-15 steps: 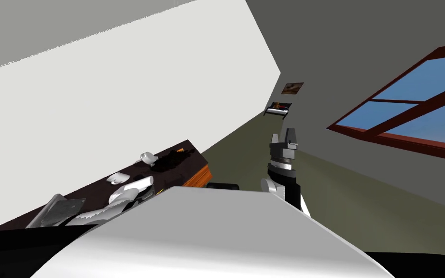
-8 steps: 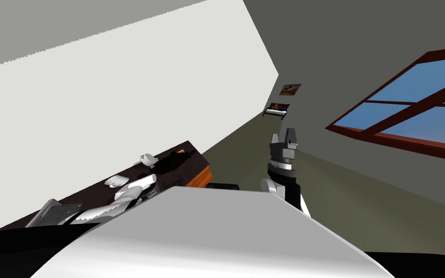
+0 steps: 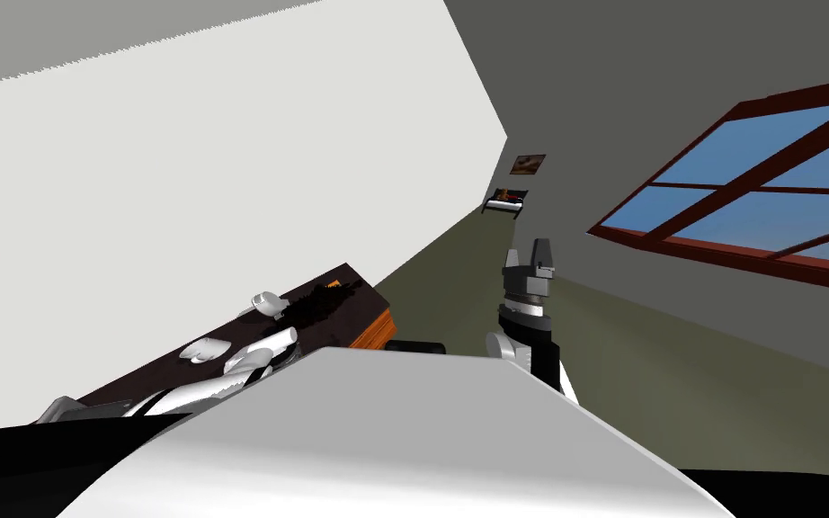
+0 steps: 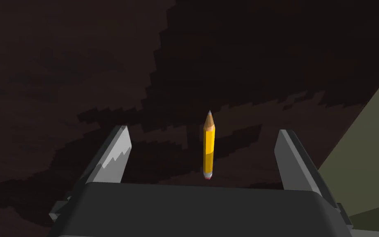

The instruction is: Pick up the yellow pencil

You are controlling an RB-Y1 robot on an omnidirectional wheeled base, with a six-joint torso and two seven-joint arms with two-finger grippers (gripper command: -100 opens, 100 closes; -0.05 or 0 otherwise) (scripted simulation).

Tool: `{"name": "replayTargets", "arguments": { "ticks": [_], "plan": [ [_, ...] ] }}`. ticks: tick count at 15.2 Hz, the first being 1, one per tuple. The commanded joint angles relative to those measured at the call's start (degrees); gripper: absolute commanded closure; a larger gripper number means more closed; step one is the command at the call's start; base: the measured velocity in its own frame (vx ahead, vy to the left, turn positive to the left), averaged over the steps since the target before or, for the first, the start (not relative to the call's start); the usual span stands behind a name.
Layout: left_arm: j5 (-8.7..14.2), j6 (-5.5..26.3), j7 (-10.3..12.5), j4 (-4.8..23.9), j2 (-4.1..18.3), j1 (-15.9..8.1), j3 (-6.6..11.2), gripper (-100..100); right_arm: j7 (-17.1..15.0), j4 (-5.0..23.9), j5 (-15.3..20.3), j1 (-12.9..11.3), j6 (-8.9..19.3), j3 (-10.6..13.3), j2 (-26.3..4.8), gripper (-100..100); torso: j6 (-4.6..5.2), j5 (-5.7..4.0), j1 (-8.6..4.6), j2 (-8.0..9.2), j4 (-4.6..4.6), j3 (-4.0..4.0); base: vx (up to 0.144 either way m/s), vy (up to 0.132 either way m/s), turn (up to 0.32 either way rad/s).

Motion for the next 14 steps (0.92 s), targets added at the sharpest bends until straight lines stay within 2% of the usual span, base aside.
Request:
{"name": "replayTargets", "arguments": {
  "ticks": [1, 2, 5, 7, 8, 9, 11, 14],
  "plan": [
    [0.0, 0.0, 0.0, 0.0, 0.0, 0.0, 0.0, -100, 0.0, 0.0, 0.0, 0.0, 0.0, 0.0, 0.0, 0, 0.0, 0.0, 0.0, 0.0, 0.0, 0.0, -0.048, 0.04, -0.068],
    [0.4, 1.2, -0.8, -1.3, 0.7, 0.2, -0.18, 100, 0.0, 0.0, 0.0, 0.0, 0.0, 0.0, 0.0, 0, -0.02, -0.01, -0.04, -0.05, 0.0, -0.02, 0.024, -0.012, 0.172],
    [0.6, 1.7, -1.1, -1.9, 0.9, 0.3, -0.23, 100, 0.0, 0.0, 0.0, 0.0, 0.0, 0.0, 0.0, 0, -0.04, -0.1, -0.47, -0.48, -0.1, -0.27, 0.062, -0.063, 0.144],
    [1.0, 3.0, -1.9, -3.4, 1.6, 0.6, -0.38, 100, 0.0, 0.0, 0.0, 0.0, 0.0, 0.0, 0.0, 0, -0.03, -0.11, -0.45, -0.51, -0.1, -0.29, 0.049, -0.039, 0.088],
    [0.8, 2.1, -1.6, -2.4, 1.3, 0.4, -0.31, 100, 0.0, 0.0, 0.0, 0.0, 0.0, 0.0, 0.0, 0, -0.05, -0.11, -0.43, -0.51, -0.11, -0.29, 0.028, -0.024, 0.056],
    [1.5, 4.0, -1.9, -3.3, 1.4, 0.3, -0.25, -100, 0.0, 0.0, 0.0, 0.0, 0.0, 0.0, 0.0, 0, -0.02, -0.1, -0.39, -0.47, -0.1, -0.27, 0.017, -0.017, -0.033],
    [1.9, 4.9, -2.0, -3.6, 1.4, 0.3, -0.21, -100, 0.0, 0.0, 0.0, 0.0, 0.0, 0.0, 0.0, 0, 0.0, -0.08, -0.34, -0.42, -0.09, -0.24, 0.016, -0.015, -0.057],
    [1.2, 2.0, -0.8, -1.3, 0.1, 0.2, -0.01, -100, 0.0, 0.0, 0.0, 0.0, 0.0, 0.0, 0.0, 0, 0.02, -0.05, -0.21, -0.3, -0.07, -0.17, -0.021, 0.028, -0.12]
  ]
}}
